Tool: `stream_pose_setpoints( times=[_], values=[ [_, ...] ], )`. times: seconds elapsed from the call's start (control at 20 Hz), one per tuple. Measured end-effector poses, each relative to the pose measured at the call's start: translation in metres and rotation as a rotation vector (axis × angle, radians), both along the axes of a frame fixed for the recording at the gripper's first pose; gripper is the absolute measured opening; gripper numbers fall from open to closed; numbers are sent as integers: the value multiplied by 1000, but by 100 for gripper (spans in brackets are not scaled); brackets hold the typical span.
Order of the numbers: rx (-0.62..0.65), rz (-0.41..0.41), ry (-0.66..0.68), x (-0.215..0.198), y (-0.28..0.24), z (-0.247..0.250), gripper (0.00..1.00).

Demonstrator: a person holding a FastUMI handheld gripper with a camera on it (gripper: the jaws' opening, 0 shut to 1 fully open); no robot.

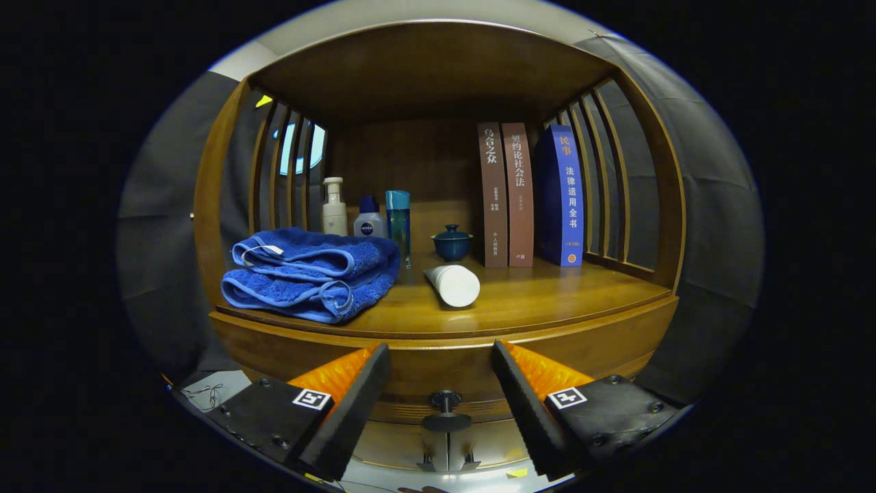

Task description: Pull open the drawer, take out the items inside it, and place them on the countertop above the cabinet.

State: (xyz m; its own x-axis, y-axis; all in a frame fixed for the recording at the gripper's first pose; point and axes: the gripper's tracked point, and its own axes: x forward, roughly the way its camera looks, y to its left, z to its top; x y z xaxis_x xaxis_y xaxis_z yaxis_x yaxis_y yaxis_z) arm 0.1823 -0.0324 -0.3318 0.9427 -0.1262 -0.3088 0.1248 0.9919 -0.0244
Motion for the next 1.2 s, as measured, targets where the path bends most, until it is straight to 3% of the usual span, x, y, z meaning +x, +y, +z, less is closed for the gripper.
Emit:
stream_pose_setpoints(
  times=[0.55, 0.85, 1.2],
  values=[
    [15, 1, 2, -2, 1, 5, 99],
    [5, 14, -37, -10, 6, 43, 99],
    [-17, 31, -104, -53, 18, 108, 99]
  ],
)
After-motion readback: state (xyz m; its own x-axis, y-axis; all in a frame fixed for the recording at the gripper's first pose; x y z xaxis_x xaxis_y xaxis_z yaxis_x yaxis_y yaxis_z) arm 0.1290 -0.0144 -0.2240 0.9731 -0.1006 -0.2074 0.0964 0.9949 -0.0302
